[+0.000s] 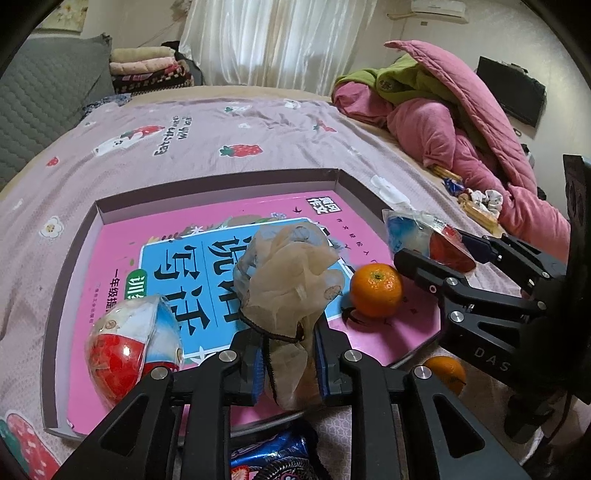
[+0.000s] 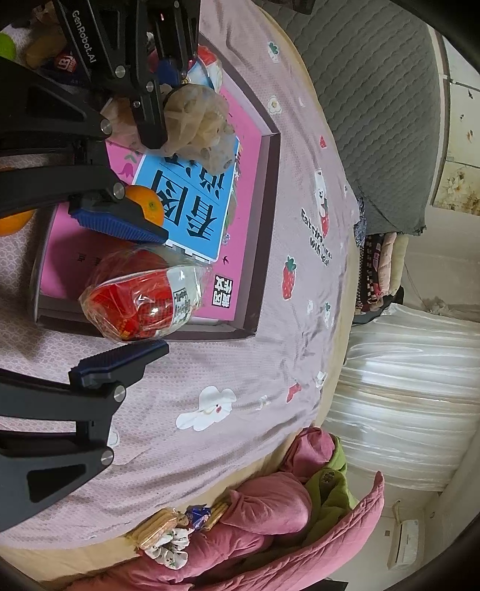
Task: Organize objects
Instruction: 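Hold the mesh puff and candy bag above the tray with both grippers, then open left gripper to drop the mesh puff while right gripper releases the candy bag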
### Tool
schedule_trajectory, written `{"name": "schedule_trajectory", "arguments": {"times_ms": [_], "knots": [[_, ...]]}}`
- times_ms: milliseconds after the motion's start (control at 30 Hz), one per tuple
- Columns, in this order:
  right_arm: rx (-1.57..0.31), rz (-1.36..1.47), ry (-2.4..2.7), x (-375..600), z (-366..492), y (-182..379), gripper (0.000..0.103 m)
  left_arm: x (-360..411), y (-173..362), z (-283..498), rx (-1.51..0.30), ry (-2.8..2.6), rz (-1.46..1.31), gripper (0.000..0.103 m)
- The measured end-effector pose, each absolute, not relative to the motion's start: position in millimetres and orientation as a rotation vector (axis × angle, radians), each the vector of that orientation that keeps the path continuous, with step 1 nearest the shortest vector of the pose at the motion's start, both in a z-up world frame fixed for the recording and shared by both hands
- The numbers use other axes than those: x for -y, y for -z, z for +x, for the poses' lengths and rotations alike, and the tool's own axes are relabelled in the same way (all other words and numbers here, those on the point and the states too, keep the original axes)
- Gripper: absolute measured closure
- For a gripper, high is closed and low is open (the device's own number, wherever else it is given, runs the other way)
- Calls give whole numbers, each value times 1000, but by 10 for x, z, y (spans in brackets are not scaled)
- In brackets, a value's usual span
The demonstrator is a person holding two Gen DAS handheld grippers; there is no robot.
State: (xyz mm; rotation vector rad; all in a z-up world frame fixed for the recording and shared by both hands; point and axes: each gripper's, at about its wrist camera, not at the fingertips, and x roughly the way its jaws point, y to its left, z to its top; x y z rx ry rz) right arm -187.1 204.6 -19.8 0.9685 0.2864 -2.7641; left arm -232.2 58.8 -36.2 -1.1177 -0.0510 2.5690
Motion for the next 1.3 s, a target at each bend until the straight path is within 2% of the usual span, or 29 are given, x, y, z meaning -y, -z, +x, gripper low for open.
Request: {"name": "schedule_trajectory", "arguments": {"times_ms": [233, 367, 500, 600, 767, 933, 1033, 1167, 1300], "knots": [[-264, 981, 2759, -2064, -1873, 206, 50, -545, 392, -2353, 89, -2554, -1136, 76], [-250, 991, 2753, -2078, -1863, 207, 50, -539, 399, -2365, 101, -2551, -1143, 67], [-243, 996, 2754, -2085, -1854, 210, 50, -545, 389, -2357, 103, -2551, -1137, 64], [-239, 993, 2758, -2087, -1852, 204, 44, -552, 381, -2348, 101, -2552, -1135, 59], [-241, 989, 2764, -2087, -1840, 192, 42, -533, 355, -2342, 109, -2561, -1120, 53], [-244, 971, 2775, -2098, -1822, 166, 36, -525, 309, -2320, 110, -2572, -1102, 47], [-241, 965, 2775, -2098, -1814, 150, 34, -517, 295, -2319, 112, -2572, -1100, 46], [-238, 953, 2783, -2108, -1802, 130, 34, -489, 252, -2312, 141, -2564, -1103, 37], [-233, 940, 2791, -2116, -1795, 108, 32, -454, 201, -2293, 153, -2574, -1080, 36]]}}
